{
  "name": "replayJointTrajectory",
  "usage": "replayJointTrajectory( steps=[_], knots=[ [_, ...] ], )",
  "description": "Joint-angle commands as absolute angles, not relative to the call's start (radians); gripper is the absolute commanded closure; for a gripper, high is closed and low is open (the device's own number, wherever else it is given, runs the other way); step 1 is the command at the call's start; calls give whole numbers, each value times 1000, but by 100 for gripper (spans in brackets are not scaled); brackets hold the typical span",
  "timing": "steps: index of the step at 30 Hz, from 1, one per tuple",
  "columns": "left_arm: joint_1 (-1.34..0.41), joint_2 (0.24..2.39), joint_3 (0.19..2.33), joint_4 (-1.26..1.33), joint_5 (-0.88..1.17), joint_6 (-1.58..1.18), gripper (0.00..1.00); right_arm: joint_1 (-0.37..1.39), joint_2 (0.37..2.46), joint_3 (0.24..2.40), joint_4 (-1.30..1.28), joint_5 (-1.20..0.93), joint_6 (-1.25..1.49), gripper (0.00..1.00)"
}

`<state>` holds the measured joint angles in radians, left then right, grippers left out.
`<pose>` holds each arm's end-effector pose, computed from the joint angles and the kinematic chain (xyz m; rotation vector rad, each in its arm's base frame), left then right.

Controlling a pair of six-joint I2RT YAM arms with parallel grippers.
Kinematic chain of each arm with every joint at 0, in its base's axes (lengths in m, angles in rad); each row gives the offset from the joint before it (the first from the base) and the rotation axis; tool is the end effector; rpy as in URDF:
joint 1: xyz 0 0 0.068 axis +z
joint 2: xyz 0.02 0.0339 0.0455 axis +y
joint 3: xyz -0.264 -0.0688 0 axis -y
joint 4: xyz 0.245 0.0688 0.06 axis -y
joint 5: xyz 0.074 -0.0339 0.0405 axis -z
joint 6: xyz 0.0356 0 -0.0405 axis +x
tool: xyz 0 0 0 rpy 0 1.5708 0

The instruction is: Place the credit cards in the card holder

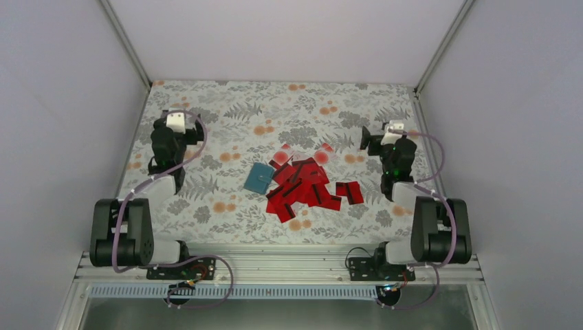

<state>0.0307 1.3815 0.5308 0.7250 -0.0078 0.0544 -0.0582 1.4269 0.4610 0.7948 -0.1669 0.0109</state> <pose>0.2856 0.0090 0.2144 0.0143 1.6969 0.0702 0.2782 -0.0103 0.1888 -0.0622 1.7397 0.1106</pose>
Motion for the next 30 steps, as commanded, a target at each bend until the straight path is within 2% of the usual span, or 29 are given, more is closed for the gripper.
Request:
replayJointTrajectory(
  steps=[1, 7, 9, 12, 17, 22, 28, 30],
  knots=[
    [34, 1334, 697, 351, -13, -33, 0, -54, 1331, 593, 481, -64, 72, 1],
    [38, 1332, 981, -74, -172, -269, 0, -64, 1233, 777, 252, -2, 300, 1],
    [44, 1333, 1052, -184, -227, -331, 0, -86, 1241, 884, 128, -111, 296, 1],
    [55, 1311, 1102, -257, -147, -359, 0, -92, 1301, 1050, -57, -230, 262, 1],
    [38, 1331, 1197, -409, 79, -392, 0, -92, 1365, 1213, -308, -256, 273, 1],
    [-72, 1304, 1190, -518, 190, -306, 1, -91, 1347, 1240, -501, -328, 332, 1],
    [-211, 1246, 1114, -591, 313, -258, 11, -82, 1269, 1091, -567, -631, 407, 1],
    [-258, 1238, 1089, -599, 386, -228, 11, -68, 1230, 1025, -566, -711, 419, 1]
  ],
)
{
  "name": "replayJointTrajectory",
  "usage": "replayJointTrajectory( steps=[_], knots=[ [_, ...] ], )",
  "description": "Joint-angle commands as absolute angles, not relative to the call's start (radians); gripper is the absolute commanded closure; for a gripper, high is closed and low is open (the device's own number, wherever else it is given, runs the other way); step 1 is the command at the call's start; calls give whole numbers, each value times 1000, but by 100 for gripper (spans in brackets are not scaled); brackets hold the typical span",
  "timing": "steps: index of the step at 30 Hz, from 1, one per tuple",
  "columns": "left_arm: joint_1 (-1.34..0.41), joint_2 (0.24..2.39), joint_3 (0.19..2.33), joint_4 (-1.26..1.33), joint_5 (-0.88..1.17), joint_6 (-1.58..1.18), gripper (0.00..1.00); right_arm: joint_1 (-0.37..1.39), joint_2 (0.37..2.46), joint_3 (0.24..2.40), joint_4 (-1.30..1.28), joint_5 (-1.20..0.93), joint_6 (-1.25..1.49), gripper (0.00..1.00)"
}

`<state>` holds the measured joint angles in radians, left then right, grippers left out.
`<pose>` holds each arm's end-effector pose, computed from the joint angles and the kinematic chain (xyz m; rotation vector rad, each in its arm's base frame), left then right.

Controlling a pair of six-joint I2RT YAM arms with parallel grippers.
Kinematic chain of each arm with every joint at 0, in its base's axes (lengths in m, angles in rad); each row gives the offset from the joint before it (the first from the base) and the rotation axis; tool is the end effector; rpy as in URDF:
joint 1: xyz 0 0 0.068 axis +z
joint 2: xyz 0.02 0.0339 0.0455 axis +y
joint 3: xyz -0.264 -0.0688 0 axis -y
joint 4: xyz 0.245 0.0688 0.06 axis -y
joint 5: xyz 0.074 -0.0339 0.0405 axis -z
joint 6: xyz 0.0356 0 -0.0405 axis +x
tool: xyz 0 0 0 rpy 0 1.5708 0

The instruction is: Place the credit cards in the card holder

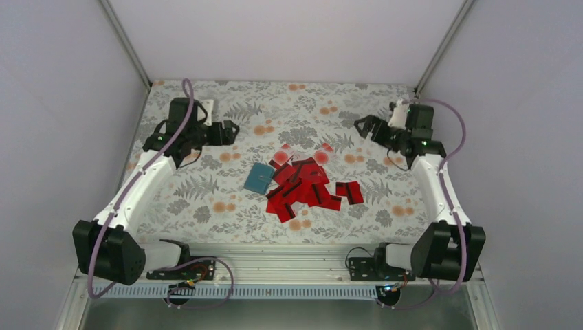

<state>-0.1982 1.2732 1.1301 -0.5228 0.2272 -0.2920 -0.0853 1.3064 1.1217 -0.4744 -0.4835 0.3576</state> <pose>0.2721 -0.0628 0.3232 0.0193 2.2675 -0.5176 0.2866 -0.0079 0.3177 0.2249 2.2160 0.6873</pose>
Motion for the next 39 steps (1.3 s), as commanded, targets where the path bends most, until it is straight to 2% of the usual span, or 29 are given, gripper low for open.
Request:
replayJointTrajectory(
  steps=[1, 8, 13, 21, 30, 39],
  knots=[
    [-279, 1238, 1080, -605, 412, -211, 11, -60, 1214, 996, -565, -742, 424, 1],
    [-447, 1270, 1027, -614, 457, -118, 14, 11, 1123, 820, -556, -824, 446, 1],
    [-607, 1367, 1066, -648, 283, -80, 14, 64, 1074, 750, -557, -770, 492, 1],
    [-831, 1583, 1198, -723, 39, -49, 11, 69, 1033, 763, -642, -632, 481, 1],
    [-952, 1770, 1298, -763, -57, -27, 7, 69, 1028, 769, -706, -569, 440, 1],
    [-980, 1884, 1340, -775, -94, -74, 8, 68, 1033, 767, -727, -538, 422, 1]
  ],
)
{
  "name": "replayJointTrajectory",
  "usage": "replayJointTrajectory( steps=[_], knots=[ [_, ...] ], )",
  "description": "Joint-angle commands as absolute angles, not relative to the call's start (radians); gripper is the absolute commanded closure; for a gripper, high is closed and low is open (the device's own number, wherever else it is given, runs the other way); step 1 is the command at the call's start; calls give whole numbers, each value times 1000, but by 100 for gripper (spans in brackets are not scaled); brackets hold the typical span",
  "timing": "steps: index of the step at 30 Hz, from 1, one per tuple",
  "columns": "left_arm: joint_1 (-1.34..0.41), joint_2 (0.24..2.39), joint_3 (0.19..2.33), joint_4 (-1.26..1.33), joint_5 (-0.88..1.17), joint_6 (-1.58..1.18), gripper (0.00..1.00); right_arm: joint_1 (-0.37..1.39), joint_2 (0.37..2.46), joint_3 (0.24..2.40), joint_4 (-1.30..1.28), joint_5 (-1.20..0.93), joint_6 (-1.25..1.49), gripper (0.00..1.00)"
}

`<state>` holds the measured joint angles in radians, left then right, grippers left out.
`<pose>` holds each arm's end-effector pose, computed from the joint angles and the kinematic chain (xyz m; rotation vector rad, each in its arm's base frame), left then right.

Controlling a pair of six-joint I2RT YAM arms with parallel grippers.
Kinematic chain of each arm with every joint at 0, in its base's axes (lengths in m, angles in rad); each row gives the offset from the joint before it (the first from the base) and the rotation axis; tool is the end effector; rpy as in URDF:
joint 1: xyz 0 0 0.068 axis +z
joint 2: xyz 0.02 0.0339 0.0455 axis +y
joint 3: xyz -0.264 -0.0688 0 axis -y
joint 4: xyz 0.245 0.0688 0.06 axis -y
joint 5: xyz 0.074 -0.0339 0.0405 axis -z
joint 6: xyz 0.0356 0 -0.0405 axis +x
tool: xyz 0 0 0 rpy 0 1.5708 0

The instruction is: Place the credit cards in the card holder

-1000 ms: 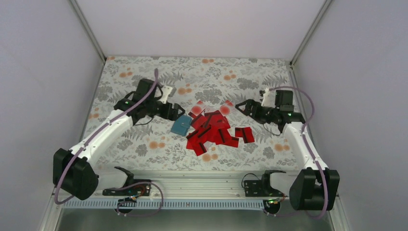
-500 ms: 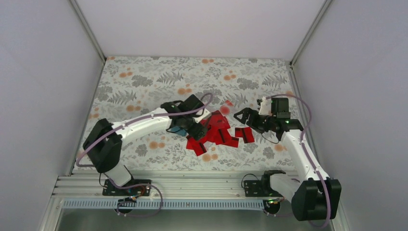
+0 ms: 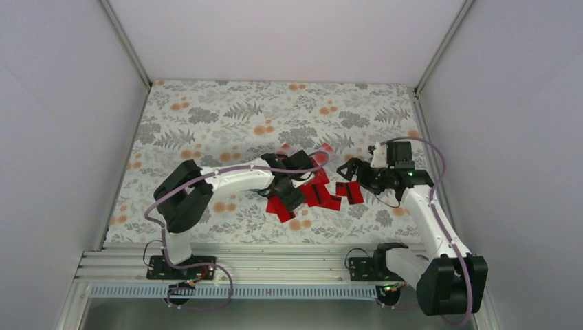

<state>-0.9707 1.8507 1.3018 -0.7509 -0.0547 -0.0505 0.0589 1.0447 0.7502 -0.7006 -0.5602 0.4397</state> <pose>0.2064 -0.2981 0.1850 1.2675 2.5818 -0.1230 0.1945 0.0304 0.2407 0.2722 2.5723 0.9067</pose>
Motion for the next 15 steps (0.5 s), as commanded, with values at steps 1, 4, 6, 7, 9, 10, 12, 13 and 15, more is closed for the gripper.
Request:
replayJointTrajectory(
  steps=[1, 4, 6, 7, 9, 10, 12, 13, 15],
  knots=[
    [-980, 1896, 1344, -777, -99, -77, 8, 68, 1035, 768, -727, -537, 421, 1],
    [-981, 1931, 1361, -781, -101, -87, 8, 68, 1045, 771, -727, -535, 415, 1],
    [-984, 1953, 1369, -782, -102, -91, 9, 68, 1054, 772, -727, -535, 409, 1],
    [-985, 1962, 1371, -782, -102, -92, 9, 68, 1059, 774, -728, -534, 406, 1],
    [-986, 1974, 1377, -778, -101, -95, 10, 68, 1068, 779, -731, -532, 400, 1],
    [-987, 1980, 1380, -778, -104, -96, 10, 69, 1072, 781, -732, -531, 398, 1],
    [-987, 1993, 1386, -780, -115, -103, 10, 68, 1078, 783, -733, -528, 392, 1],
    [-986, 2002, 1389, -782, -124, -108, 11, 68, 1082, 785, -734, -528, 389, 1],
    [-984, 2024, 1402, -797, -142, -123, 12, 69, 1090, 789, -735, -526, 385, 1]
  ],
)
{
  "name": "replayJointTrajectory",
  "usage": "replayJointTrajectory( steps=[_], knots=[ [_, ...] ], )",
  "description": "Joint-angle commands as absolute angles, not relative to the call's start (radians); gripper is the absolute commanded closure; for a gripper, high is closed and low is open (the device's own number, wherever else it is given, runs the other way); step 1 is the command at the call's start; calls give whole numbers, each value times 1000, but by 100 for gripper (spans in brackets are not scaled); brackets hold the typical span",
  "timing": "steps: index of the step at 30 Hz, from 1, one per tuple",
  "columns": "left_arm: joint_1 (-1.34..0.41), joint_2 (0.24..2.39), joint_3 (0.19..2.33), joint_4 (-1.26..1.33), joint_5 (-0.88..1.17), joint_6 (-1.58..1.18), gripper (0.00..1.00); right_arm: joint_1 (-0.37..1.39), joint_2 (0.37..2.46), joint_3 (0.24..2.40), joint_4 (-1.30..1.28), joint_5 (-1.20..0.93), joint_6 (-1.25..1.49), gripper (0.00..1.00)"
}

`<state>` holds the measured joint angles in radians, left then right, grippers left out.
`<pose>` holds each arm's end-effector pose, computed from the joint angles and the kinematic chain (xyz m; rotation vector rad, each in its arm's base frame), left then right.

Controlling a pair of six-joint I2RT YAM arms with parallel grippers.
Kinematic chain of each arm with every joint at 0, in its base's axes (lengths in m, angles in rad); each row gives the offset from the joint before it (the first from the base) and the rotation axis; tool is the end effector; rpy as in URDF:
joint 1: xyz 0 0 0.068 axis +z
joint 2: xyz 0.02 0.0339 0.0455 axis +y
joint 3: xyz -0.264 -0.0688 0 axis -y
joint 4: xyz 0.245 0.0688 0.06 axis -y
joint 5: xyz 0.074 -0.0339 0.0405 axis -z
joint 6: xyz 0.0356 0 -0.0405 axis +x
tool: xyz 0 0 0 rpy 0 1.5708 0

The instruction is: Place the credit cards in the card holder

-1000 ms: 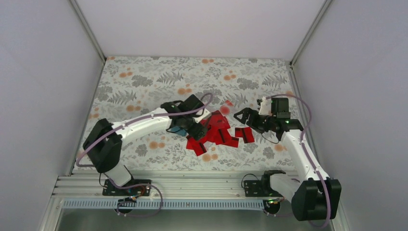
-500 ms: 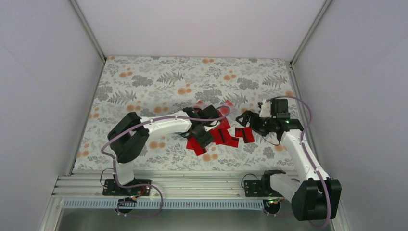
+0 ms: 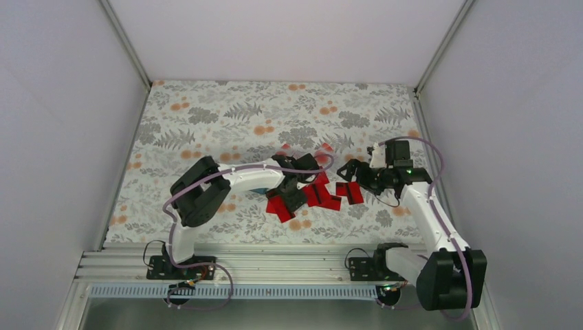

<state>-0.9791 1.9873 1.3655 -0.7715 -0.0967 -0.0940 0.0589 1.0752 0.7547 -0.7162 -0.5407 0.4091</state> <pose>0.2149 -0.3137 0.1533 1.2475 2.6620 -0.0115 0.1977 0.0300 0.2355 0.2604 2.6103 0.8711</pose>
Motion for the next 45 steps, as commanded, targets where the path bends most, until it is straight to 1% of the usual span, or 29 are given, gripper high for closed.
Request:
replayJointTrajectory(
  steps=[1, 6, 12, 22, 25, 37, 45],
  knots=[
    [-983, 2032, 1404, -800, -142, -125, 13, 68, 1093, 791, -737, -525, 384, 1],
    [-977, 2055, 1416, -809, -131, -146, 21, 68, 1097, 792, -742, -514, 377, 1],
    [-939, 2045, 1386, -814, -106, -146, 24, 68, 1097, 791, -746, -504, 373, 1],
    [-934, 2028, 1329, -801, -101, -165, 39, 68, 1123, 800, -728, -501, 383, 1],
    [-933, 2017, 1326, -799, -115, -163, 41, 68, 1129, 805, -726, -502, 387, 1],
    [-934, 1910, 1374, -793, -84, -180, 43, 69, 1132, 826, -710, -523, 440, 1],
    [-931, 1832, 1428, -796, -64, -205, 43, 69, 1123, 841, -660, -610, 507, 1]
  ],
)
